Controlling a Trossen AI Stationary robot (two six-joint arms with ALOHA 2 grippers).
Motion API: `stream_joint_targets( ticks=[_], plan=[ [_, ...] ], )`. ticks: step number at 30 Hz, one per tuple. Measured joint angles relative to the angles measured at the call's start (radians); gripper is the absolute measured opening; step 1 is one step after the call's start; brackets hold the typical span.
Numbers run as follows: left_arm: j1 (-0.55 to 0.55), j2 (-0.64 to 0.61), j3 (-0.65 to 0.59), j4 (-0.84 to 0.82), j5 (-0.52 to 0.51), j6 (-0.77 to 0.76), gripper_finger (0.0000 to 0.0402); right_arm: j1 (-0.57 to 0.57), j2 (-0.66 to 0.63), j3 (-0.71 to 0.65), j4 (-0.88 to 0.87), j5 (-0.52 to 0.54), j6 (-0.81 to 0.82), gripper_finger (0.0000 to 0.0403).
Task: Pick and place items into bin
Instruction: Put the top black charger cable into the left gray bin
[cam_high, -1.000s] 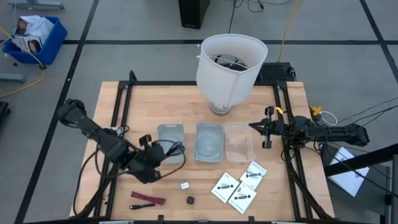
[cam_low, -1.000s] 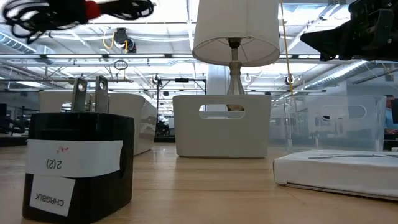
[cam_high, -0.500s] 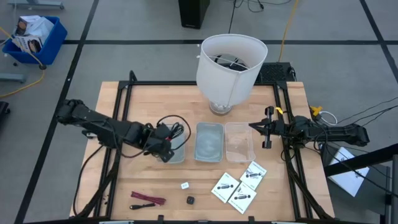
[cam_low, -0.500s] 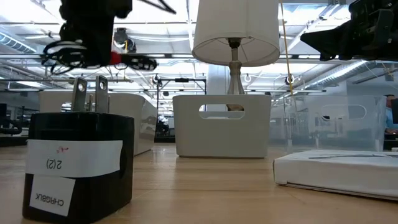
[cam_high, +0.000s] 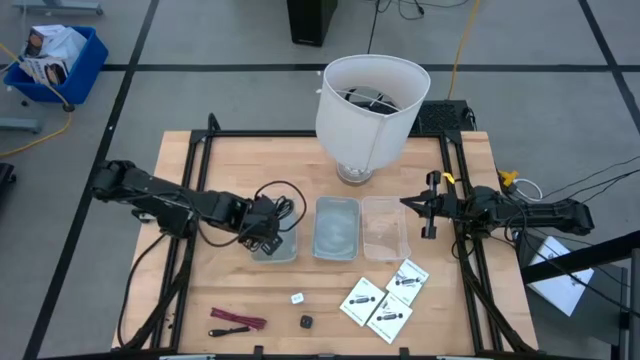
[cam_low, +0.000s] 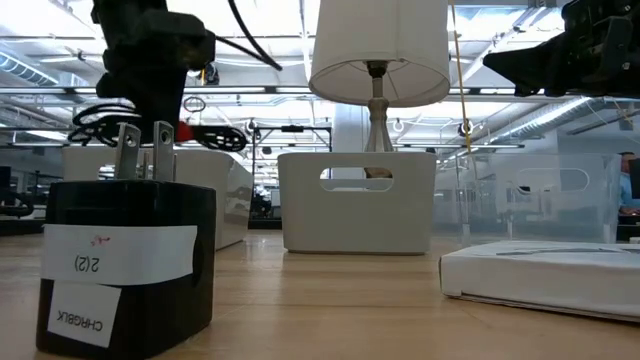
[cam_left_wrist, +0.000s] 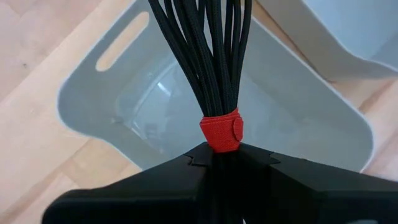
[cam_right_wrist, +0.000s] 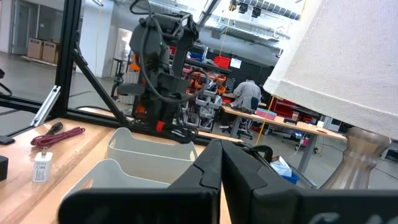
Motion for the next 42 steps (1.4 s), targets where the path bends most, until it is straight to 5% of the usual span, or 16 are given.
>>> stream_joint_targets(
  ticks=[10, 32, 42],
  plan=[
    [0.058, 0.000, -0.084, 0.135, 0.074, 0.052, 0.0038, 0.000, 0.000, 0.000, 0.000, 0.000, -0.001, 0.0000],
    [0.072, 0.000, -0.112, 0.163, 0.087, 0.058, 0.0038, 0.000, 0.000, 0.000, -0.001, 0.000, -0.006, 0.0000],
    [0.071, 0.000, -0.112, 0.167, 0.086, 0.079, 0.0090, 0.000, 0.000, 0.000, -0.001, 0.000, -0.006, 0.0000]
  ],
)
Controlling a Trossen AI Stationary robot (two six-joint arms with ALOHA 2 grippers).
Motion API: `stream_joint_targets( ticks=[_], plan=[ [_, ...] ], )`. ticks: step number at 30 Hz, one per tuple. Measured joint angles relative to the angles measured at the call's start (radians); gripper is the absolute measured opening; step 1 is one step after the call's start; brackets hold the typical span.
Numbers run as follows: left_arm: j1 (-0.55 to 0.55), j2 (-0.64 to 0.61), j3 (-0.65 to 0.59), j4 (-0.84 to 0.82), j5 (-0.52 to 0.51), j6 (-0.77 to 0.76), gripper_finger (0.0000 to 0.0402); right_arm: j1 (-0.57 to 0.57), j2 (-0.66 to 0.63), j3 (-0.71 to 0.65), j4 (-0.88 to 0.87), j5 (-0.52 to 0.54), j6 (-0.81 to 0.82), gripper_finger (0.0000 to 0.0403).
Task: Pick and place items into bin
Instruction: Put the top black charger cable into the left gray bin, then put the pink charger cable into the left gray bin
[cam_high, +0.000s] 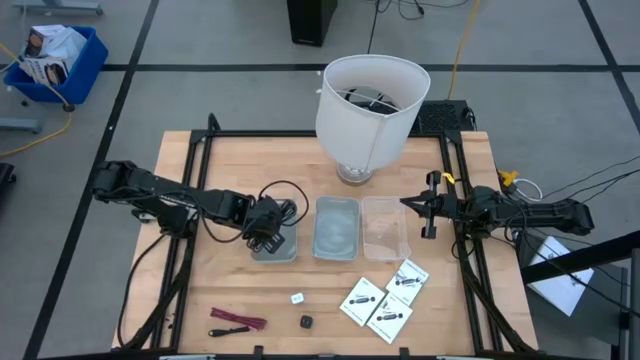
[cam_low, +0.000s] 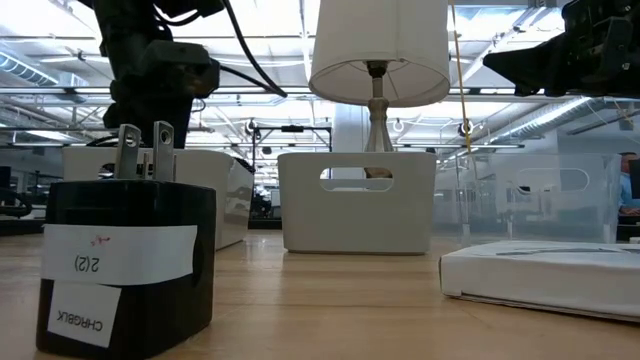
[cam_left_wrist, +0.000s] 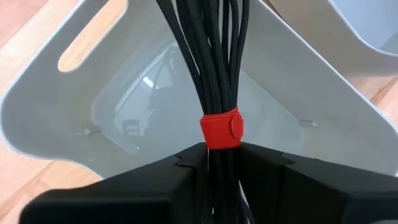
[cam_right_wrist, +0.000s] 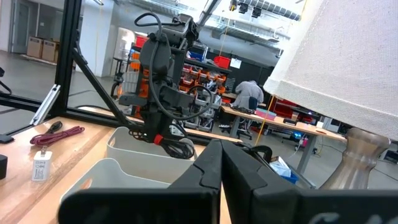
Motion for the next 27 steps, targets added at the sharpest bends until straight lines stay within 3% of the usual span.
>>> stream_joint_targets(
  ticks=[14, 19, 27],
  plan=[
    [0.000, 0.000, 0.000, 0.002, -0.001, 0.035, 0.0141, 0.000, 0.000, 0.000, 0.000, 0.000, 0.000, 0.0000],
    [-0.006, -0.009, 0.030, 0.009, 0.030, 0.191, 0.0163, 0.000, 0.000, 0.000, 0.000, 0.000, 0.000, 0.0000],
    [-0.177, -0.046, 0.187, -0.121, 0.081, 0.353, 0.0156, 0.000, 0.000, 0.000, 0.000, 0.003, -0.001, 0.0002]
  ],
)
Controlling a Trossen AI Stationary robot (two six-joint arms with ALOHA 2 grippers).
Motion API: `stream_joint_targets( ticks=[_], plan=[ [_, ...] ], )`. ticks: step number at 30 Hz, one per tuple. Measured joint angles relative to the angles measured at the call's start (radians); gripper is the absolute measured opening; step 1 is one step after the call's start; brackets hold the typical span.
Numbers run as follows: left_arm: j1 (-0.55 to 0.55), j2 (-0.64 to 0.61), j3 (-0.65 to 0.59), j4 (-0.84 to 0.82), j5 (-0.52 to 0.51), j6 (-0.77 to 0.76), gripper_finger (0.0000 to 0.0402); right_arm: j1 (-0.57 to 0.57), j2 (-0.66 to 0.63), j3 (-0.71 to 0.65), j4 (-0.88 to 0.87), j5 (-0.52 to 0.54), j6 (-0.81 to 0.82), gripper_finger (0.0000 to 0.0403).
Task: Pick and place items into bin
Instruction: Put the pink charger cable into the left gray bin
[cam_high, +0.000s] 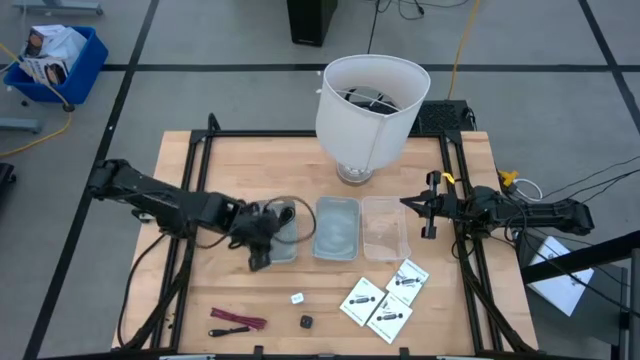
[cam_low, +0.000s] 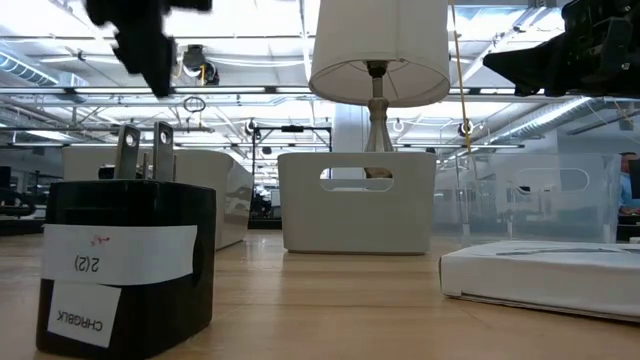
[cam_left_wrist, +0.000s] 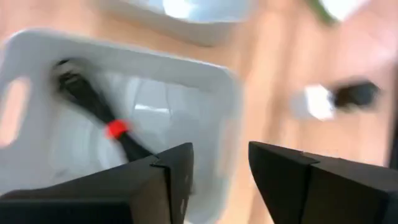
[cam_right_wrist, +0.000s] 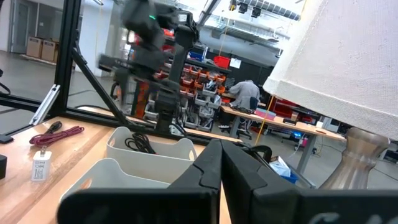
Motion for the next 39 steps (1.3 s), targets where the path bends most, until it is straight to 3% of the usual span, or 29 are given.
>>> stream_joint_targets(
  ticks=[5, 13, 24, 30, 39],
  plan=[
    [-0.172, 0.003, 0.000, 0.015, 0.034, 0.058, 0.0112, 0.000, 0.000, 0.000, 0.000, 0.001, -0.017, 0.0001],
    [-0.404, 0.047, -0.049, 0.015, 0.003, 0.036, 0.0011, 0.000, 0.000, 0.000, 0.010, 0.000, -0.139, 0.0001],
    [-0.532, 0.087, -0.166, 0.098, -0.027, -0.134, 0.0009, 0.000, 0.000, 0.000, 0.057, -0.004, -0.175, 0.0000],
    [-0.595, 0.088, -0.216, 0.236, -0.034, -0.215, 0.0004, 0.000, 0.000, 0.000, 0.055, -0.005, -0.044, 0.0000],
    [-0.687, 0.090, -0.234, 0.399, -0.173, -0.322, 0.0017, 0.000, 0.000, 0.000, 0.045, -0.007, 0.061, 0.0000]
  ],
)
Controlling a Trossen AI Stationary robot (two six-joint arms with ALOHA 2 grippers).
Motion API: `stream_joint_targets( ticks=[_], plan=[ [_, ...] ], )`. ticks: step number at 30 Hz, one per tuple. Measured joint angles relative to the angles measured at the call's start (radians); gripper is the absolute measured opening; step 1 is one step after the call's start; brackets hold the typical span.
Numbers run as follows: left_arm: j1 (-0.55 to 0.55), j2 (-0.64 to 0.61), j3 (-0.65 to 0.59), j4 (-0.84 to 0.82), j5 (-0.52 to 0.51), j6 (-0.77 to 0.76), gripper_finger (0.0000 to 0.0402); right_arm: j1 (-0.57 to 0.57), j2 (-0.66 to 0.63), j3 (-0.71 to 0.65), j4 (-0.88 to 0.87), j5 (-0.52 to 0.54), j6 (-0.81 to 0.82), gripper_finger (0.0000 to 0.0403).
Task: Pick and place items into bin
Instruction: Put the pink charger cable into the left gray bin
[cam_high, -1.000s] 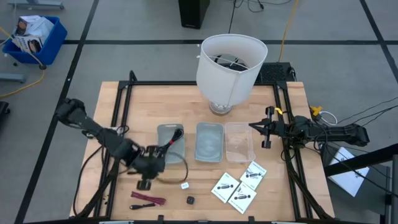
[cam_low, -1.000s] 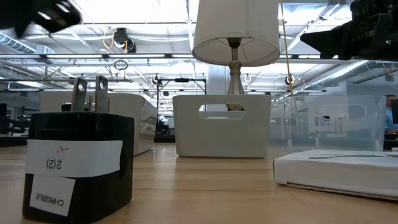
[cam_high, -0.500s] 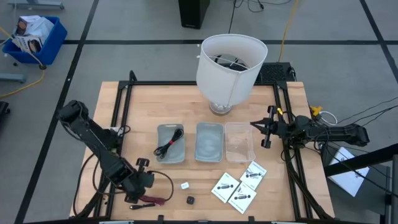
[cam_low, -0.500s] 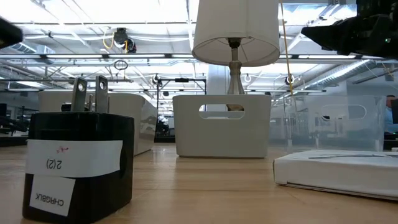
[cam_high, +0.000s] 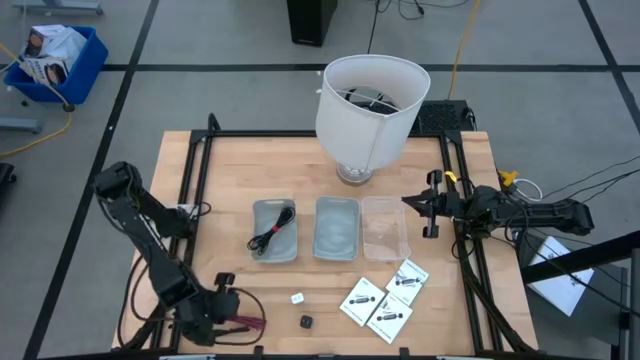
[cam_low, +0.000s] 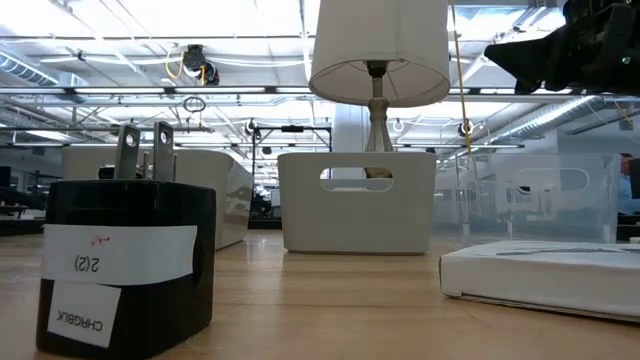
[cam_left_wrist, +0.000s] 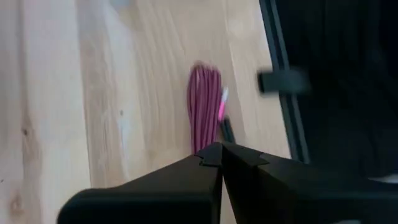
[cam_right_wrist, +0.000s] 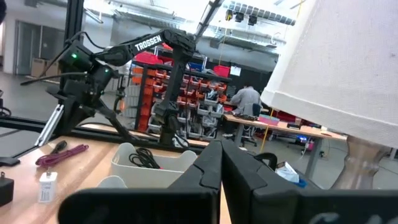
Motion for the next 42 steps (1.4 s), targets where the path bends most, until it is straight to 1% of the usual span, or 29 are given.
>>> stream_joint_targets(
  ticks=[1, 4, 10, 13, 16, 19, 23, 28, 34, 38, 42],
  plan=[
    [-0.004, 0.004, 0.000, 0.014, -0.015, -0.018, 0.0026, 0.000, 0.000, 0.000, 0.000, 0.000, 0.000, 0.0000],
    [-0.017, 0.035, 0.000, 0.034, -0.019, -0.037, 0.0066, 0.000, 0.000, 0.000, 0.000, 0.000, 0.000, 0.0000],
    [-0.021, 0.125, 0.000, 0.011, -0.015, -0.039, 0.0167, 0.000, 0.000, 0.000, 0.001, 0.002, -0.001, 0.0000],
    [-0.020, 0.153, 0.000, 0.011, -0.008, -0.036, 0.0211, 0.000, 0.000, 0.000, 0.001, 0.002, -0.001, 0.0001],
    [-0.026, 0.167, 0.000, 0.011, 0.026, -0.052, 0.0243, 0.000, 0.000, 0.000, 0.001, 0.002, 0.003, 0.0001],
    [-0.037, 0.170, 0.000, 0.007, 0.078, -0.077, 0.0263, 0.000, 0.000, 0.000, 0.001, 0.003, 0.004, 0.0001],
    [-0.061, 0.170, 0.000, -0.030, 0.066, -0.111, 0.0269, 0.000, 0.000, 0.000, 0.001, 0.003, 0.004, 0.0002],
    [-0.078, 0.170, -0.010, -0.062, 0.028, -0.138, 0.0251, 0.000, 0.000, 0.000, 0.002, 0.003, 0.027, 0.0002],
    [-0.078, 0.170, -0.072, 0.021, 0.037, -0.157, 0.0224, 0.000, 0.000, 0.000, 0.002, 0.003, 0.026, 0.0001],
    [-0.079, 0.164, -0.128, 0.097, 0.021, -0.179, 0.0207, 0.000, 0.000, 0.000, 0.002, 0.003, 0.026, 0.0002],
    [-0.079, 0.162, -0.152, 0.110, 0.019, -0.235, 0.0179, 0.000, 0.000, 0.000, 0.002, 0.003, 0.025, 0.0002]
  ],
)
